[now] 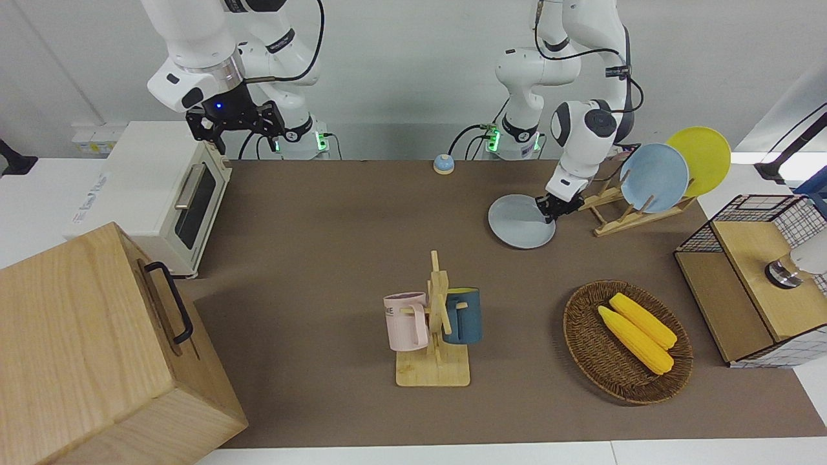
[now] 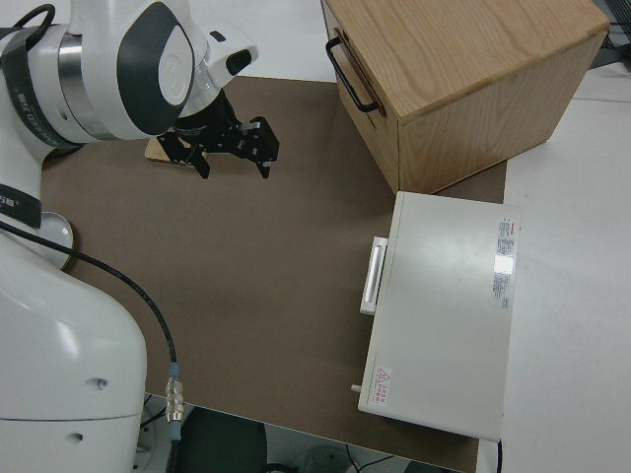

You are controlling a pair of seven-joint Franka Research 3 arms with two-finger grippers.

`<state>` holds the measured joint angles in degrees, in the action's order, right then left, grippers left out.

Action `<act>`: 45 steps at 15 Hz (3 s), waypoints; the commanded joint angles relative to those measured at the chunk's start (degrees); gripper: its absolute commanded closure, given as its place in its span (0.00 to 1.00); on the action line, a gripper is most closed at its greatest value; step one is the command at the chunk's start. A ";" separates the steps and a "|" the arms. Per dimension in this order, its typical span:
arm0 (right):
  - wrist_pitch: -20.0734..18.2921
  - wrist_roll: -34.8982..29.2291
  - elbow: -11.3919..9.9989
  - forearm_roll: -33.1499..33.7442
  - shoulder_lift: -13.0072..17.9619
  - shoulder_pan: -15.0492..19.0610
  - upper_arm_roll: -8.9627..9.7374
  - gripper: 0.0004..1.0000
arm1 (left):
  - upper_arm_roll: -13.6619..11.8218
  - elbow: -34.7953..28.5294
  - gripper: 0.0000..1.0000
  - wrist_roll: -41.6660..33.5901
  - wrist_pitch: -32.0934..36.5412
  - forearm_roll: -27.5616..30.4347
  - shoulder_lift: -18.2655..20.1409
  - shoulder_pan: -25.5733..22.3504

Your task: Pick gray plate from table and place it on lower plate rack with left arm

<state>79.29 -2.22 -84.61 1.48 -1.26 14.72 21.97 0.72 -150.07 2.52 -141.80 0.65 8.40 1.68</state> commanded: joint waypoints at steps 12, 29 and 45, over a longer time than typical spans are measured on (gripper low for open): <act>-0.72 -0.69 0.41 0.37 0.12 1.46 1.24 0.02 | -1.51 11.54 1.00 -2.00 15.57 -0.82 1.70 -0.44; -0.72 -0.69 0.50 0.37 0.12 1.46 1.24 0.02 | -0.64 30.89 1.00 5.29 43.36 -18.82 4.70 0.35; -0.72 -0.69 0.50 0.37 0.20 1.46 1.24 0.02 | 3.76 25.27 1.00 24.55 54.71 -49.16 1.88 1.31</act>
<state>79.29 -2.22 -84.60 1.48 -1.26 14.72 21.97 4.71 -122.23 24.67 -86.84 -45.08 9.89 2.36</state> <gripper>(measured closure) 0.013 0.965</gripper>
